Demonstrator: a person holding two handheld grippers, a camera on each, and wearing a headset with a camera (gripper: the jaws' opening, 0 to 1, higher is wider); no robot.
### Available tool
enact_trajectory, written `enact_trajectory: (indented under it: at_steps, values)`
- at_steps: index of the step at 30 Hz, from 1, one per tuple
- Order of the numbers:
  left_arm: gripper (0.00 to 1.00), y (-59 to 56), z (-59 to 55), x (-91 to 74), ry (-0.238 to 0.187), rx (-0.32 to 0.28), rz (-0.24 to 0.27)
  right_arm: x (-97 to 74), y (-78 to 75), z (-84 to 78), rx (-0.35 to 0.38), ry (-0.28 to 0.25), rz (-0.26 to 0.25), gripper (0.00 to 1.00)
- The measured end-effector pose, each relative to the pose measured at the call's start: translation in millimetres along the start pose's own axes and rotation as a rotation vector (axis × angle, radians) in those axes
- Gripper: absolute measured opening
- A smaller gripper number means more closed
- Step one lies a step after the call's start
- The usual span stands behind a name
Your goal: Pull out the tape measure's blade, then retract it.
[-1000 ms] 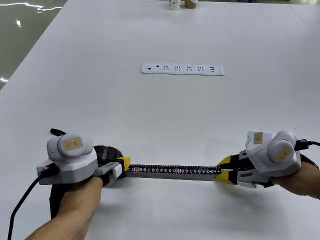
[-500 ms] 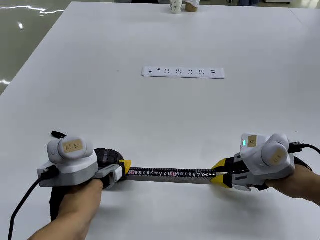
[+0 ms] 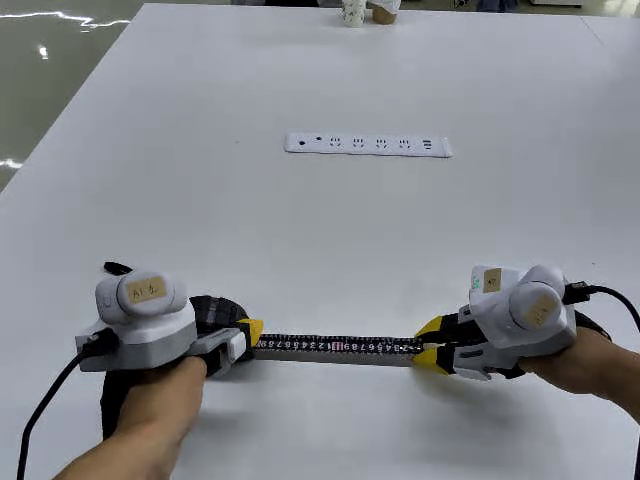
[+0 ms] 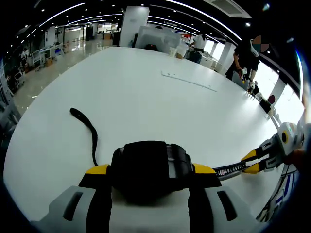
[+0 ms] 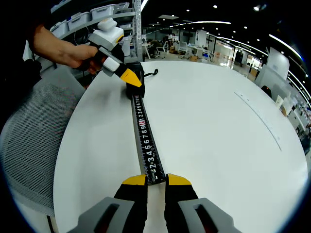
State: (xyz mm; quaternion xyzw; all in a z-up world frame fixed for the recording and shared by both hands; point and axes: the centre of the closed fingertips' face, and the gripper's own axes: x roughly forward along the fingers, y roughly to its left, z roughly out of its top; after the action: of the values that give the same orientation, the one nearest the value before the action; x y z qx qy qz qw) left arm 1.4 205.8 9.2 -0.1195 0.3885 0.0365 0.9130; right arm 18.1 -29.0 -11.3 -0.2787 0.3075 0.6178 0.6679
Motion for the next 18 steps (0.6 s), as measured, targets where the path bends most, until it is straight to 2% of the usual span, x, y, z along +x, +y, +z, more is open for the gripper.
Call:
enact_trajectory:
  at_steps: [18]
  values:
    - [0.58,0.6,0.1,0.9,0.003,-0.003,-0.002,10.8,3.3,10.6,0.001,-0.011,0.011,0.09]
